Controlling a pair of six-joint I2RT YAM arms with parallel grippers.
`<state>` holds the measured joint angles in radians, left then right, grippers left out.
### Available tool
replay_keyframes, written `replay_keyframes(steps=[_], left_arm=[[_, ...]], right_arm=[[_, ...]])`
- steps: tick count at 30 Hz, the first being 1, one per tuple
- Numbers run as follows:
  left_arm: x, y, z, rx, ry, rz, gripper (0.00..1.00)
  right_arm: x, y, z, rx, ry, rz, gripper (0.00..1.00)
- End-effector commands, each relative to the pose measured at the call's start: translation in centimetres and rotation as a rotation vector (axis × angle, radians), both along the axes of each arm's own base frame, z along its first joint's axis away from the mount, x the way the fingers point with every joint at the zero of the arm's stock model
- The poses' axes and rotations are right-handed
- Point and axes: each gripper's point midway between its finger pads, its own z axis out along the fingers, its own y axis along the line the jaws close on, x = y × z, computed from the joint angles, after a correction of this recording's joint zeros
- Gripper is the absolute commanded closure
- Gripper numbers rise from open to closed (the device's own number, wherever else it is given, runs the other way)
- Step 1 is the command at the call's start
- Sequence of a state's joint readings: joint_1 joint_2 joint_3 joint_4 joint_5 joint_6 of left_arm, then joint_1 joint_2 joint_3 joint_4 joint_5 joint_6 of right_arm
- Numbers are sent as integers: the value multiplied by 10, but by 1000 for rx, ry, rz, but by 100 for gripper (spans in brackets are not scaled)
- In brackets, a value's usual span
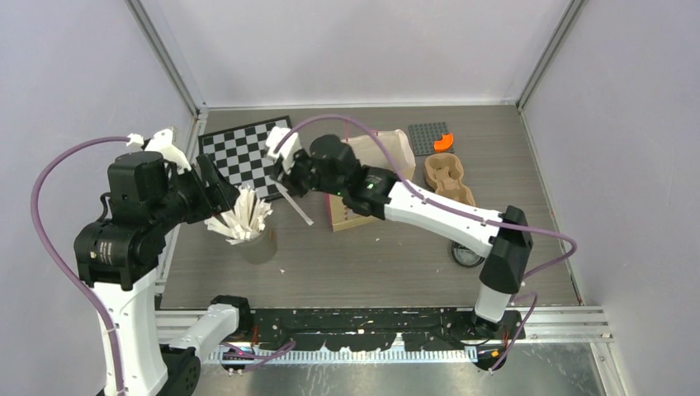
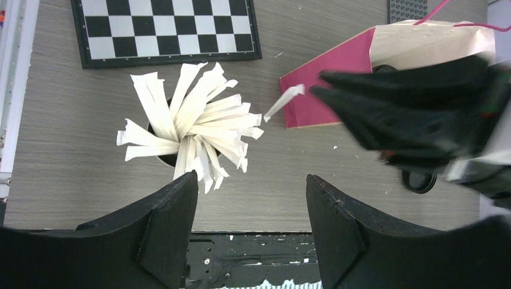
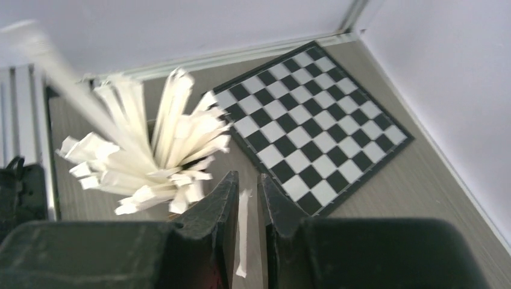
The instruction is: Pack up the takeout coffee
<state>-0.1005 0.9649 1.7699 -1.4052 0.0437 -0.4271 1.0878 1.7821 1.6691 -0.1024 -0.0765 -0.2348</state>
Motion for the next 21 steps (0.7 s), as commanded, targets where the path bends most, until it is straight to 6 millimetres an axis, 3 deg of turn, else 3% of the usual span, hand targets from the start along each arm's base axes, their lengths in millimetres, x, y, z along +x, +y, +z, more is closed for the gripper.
replay_keyframes(steps=[1, 5, 8, 12, 16, 19, 21], left_arm=[[12, -4, -9, -24, 29, 4, 34], [29, -7, -10, -57, 7, 20, 38], [34, -4, -18, -60, 31, 61, 43], [31, 12, -47, 3, 94, 130, 52], [29, 14, -30, -5, 26, 146, 47], [27, 19, -17, 7, 8, 169, 38], [23, 23, -22, 43, 47, 167, 32]], right_arm=[[1, -37, 111, 245, -39, -59, 78], [4, -56, 139, 304, -64, -102, 80], [3, -63, 145, 307, -66, -107, 80], [0, -66, 127, 253, -24, -107, 78], [-7, -68, 115, 240, 30, -99, 73], [-10, -61, 90, 185, 121, -98, 69], [-12, -54, 69, 123, 177, -96, 67]])
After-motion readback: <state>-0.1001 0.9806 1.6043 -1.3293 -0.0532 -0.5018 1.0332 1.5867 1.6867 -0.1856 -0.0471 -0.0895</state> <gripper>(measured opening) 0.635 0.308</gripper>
